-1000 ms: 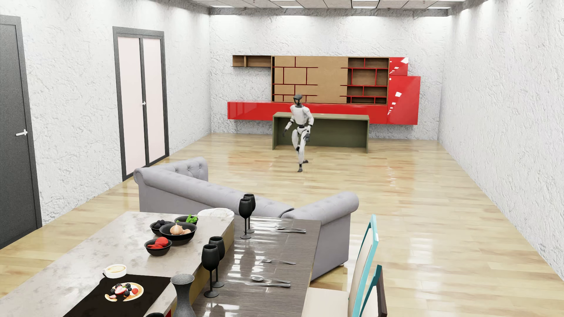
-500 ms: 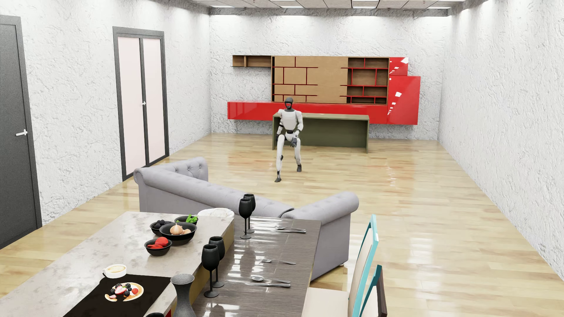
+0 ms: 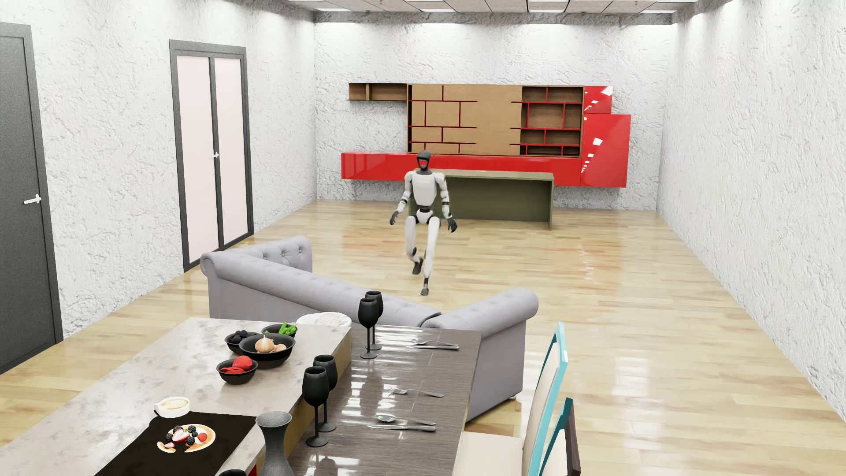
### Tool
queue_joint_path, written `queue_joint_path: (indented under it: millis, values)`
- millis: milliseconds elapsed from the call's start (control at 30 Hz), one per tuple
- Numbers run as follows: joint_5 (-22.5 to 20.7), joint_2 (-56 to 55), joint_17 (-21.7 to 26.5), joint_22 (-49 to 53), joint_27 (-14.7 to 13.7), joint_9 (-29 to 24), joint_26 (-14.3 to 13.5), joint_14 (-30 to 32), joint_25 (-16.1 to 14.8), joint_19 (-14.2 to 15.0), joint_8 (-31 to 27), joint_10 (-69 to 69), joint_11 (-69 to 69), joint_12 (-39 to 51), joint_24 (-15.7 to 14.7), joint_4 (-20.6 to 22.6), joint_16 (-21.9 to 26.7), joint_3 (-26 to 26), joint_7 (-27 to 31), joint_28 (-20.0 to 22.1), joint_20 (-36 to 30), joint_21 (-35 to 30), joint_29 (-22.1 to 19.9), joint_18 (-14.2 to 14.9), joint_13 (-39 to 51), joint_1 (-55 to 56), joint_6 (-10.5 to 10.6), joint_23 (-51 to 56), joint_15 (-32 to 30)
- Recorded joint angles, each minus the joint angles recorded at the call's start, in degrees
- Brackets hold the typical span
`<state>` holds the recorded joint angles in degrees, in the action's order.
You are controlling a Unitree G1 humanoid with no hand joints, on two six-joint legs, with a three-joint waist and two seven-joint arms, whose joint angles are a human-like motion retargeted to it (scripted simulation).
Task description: Approach the sofa
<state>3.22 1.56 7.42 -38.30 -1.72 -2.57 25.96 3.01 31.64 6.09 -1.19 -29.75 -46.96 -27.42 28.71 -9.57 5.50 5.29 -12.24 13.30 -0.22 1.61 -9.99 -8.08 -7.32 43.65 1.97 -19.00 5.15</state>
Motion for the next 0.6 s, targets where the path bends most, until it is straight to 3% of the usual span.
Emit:
queue_joint_path:
  millis: [33, 67, 100, 133, 167, 200, 267, 300, 333, 367, 400, 433, 467, 500, 533, 567, 600]
  values:
    - [3.9, -6.0, 0.3, -2.9, 1.8, -0.4, 1.0, -5.6, -0.5, 2.0, 1.2, -6.6, -14.0, 2.3, 0.7, 0.9, -1.0, 0.0, -1.2, -3.2, -1.8, 1.1, -0.3, 0.8, -2.3, -1.6, -0.9, -0.2, -11.5]
    - [8.0, -12.7, 0.1, -5.8, 4.4, -0.7, 0.8, -10.7, 0.2, 0.4, 2.4, -9.2, -24.5, 5.7, 1.7, 2.9, -0.8, -0.8, -2.2, -9.3, -5.1, 1.9, -0.3, 1.0, -3.7, -4.9, -1.9, -2.4, -11.3]
    - [8.8, -19.6, -0.5, -8.1, 7.6, -0.8, -0.5, -13.9, 1.5, -5.2, 2.7, -7.8, -30.1, 9.7, 3.2, 5.6, 0.2, -2.2, -2.5, -15.1, -9.0, 2.4, 0.3, 1.3, -4.4, -9.8, -2.9, -6.3, -5.7]
    - [9.2, -25.1, -1.3, -9.3, 11.0, -0.6, -2.1, -15.7, 2.9, -5.3, 4.7, -4.0, -30.0, 14.0, 5.2, 8.5, 1.5, -3.7, -1.5, -18.3, -13.1, 2.7, 1.9, 1.7, -5.1, -15.5, -3.5, -11.3, -1.2]
    - [8.3, -29.8, -1.8, -9.5, 13.8, -0.2, -3.9, -17.3, 4.3, -6.2, 6.6, -0.1, -26.1, 18.4, 7.6, 11.1, 3.2, -5.2, 0.3, -19.0, -17.0, 3.0, 4.8, 2.3, -6.8, -21.4, -3.7, -16.0, 2.0]
    - [7.3, -33.5, -2.7, -8.8, 16.7, 0.3, -5.3, -19.2, 5.9, -4.7, 8.7, 2.8, -19.1, 22.8, 10.4, 13.0, 4.3, -6.5, 2.7, -18.3, -21.0, 2.8, 9.0, 2.6, -8.2, -26.8, -3.6, -19.8, 4.4]
    - [5.2, -39.0, -2.3, -5.0, 16.6, 1.3, -8.7, -25.4, 8.5, -3.6, 10.4, 3.7, 1.6, 32.3, 13.6, 15.2, 5.6, -9.1, 7.1, -16.4, -27.9, 3.3, 18.5, 2.6, -14.6, -35.0, -3.1, -22.2, 4.5]
    - [3.3, -39.7, -3.0, -1.6, 15.9, 1.8, -10.5, -29.1, 8.9, -1.4, 8.2, 3.7, 16.1, 36.1, 13.2, 15.2, 5.8, -10.2, 10.3, -15.1, -29.0, 4.9, 20.5, 3.0, -18.2, -38.9, -2.9, -21.3, 3.1]
    - [1.9, -38.3, -4.6, 2.5, 15.8, 2.2, -12.2, -32.4, 8.6, 0.5, 4.0, 3.8, 31.5, 38.3, 11.0, 14.8, 5.5, -11.3, 13.6, -12.8, -28.1, 7.7, 19.4, 3.4, -22.0, -43.4, -2.7, -20.2, 1.9]
    - [2.7, -37.9, -6.6, 6.8, 16.2, 2.4, -14.1, -35.3, 7.9, 3.2, 4.1, 2.1, 37.5, 38.5, 7.4, 14.3, 4.8, -12.2, 15.5, -9.5, -25.8, 10.8, 16.5, 3.9, -25.7, -48.2, -2.9, -19.6, 5.4]
    - [3.8, -37.3, -8.6, 11.0, 16.9, 2.6, -16.0, -34.1, 7.4, 3.7, 8.4, -2.6, 35.2, 37.2, 3.6, 12.7, 4.8, -12.7, 15.0, -6.1, -23.1, 12.9, 13.8, 4.3, -28.1, -51.1, -3.3, -20.1, -0.4]
    - [3.0, -39.4, -10.4, 14.8, 17.9, 2.2, -17.1, -27.5, 7.8, -1.9, 8.7, -12.6, 24.2, 35.4, 1.0, 9.6, 5.9, -13.2, 14.2, -3.6, -20.6, 13.4, 12.6, 7.0, -29.1, -50.9, -3.2, -21.8, -11.1]
    - [2.4, -41.1, -11.0, 17.3, 18.9, 1.5, -17.1, -16.7, 9.2, -5.4, 9.9, -26.8, 12.2, 33.2, 0.0, 6.7, 6.6, -13.3, 13.7, -1.7, -18.2, 12.8, 13.0, 11.9, -28.8, -47.4, -2.8, -23.8, -5.5]
    - [2.0, -40.6, -10.6, 17.6, 19.6, 0.7, -15.5, -9.3, 11.0, -6.6, 10.9, -41.4, 5.0, 31.3, -0.1, 3.5, 5.8, -13.3, 13.2, 0.3, -15.8, 11.8, 14.1, 15.2, -27.2, -40.9, -2.1, -25.0, 0.9]
    - [1.5, -37.6, -9.8, 15.0, 19.5, 0.0, -12.3, -10.7, 12.7, -6.3, 12.1, -51.3, 3.7, 30.4, 0.1, -1.5, 4.3, -12.8, 12.1, 1.8, -14.5, 11.1, 14.7, 13.6, -24.7, -33.1, -1.2, -24.5, 4.7]
    - [0.6, -33.5, -9.0, 10.1, 18.3, -0.4, -8.0, -12.2, 14.3, -6.0, 13.1, -55.3, 6.2, 30.7, 0.8, -5.0, 3.5, -11.7, 10.9, 1.2, -15.6, 10.7, 13.5, 7.5, -22.1, -25.6, -0.3, -22.3, 6.2]
    - [-0.5, -29.5, -8.0, 4.1, 15.8, -0.5, -4.4, -13.7, 15.5, -5.9, 13.4, -54.1, 9.5, 31.2, 2.2, -6.2, 4.2, -10.4, 8.7, -3.0, -19.0, 10.6, 10.3, 3.5, -19.7, -19.8, 0.4, -19.1, 6.5]
